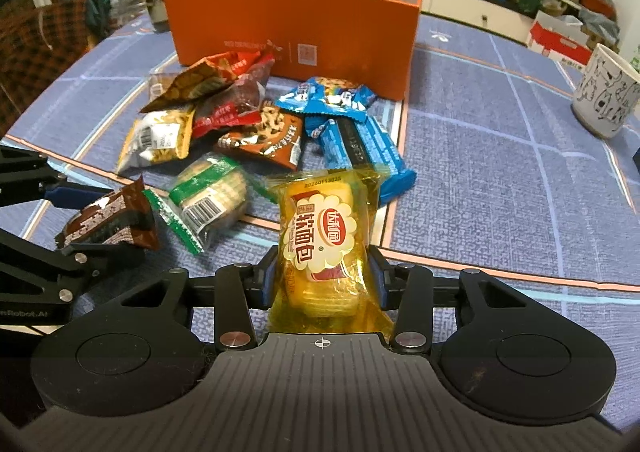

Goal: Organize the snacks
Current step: 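Lift both packs and carry them toward the orange box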

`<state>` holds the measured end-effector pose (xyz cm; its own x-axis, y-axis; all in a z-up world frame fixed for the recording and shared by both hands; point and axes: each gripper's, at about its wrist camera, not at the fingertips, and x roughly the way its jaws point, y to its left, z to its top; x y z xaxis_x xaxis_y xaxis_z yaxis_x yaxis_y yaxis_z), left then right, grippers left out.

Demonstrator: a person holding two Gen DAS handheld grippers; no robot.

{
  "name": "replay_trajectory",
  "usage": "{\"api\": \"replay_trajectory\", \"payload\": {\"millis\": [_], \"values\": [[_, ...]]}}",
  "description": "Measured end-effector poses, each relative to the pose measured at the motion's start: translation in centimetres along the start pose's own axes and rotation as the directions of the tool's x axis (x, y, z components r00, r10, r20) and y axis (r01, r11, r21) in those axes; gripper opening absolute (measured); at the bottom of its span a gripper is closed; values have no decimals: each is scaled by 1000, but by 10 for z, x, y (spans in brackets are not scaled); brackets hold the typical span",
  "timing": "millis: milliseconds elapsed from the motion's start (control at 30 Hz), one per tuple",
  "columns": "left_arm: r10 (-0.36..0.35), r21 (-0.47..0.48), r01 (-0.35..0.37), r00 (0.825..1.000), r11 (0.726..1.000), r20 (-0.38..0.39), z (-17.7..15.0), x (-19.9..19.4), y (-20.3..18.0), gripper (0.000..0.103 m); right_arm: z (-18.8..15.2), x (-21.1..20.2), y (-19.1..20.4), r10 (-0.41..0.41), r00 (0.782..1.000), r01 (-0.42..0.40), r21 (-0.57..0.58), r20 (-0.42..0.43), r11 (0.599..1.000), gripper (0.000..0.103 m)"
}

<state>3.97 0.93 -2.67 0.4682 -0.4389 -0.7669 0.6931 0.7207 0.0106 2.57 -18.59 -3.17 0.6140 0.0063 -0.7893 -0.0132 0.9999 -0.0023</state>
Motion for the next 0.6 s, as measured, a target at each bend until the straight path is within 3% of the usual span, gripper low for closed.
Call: {"api": "replay_trajectory", "payload": {"millis": [600], "values": [[-4,-42,6,999,999,50,5,-17,5,53,6,-10,-2,-8,1000,8,18,4,1000,29]]}}
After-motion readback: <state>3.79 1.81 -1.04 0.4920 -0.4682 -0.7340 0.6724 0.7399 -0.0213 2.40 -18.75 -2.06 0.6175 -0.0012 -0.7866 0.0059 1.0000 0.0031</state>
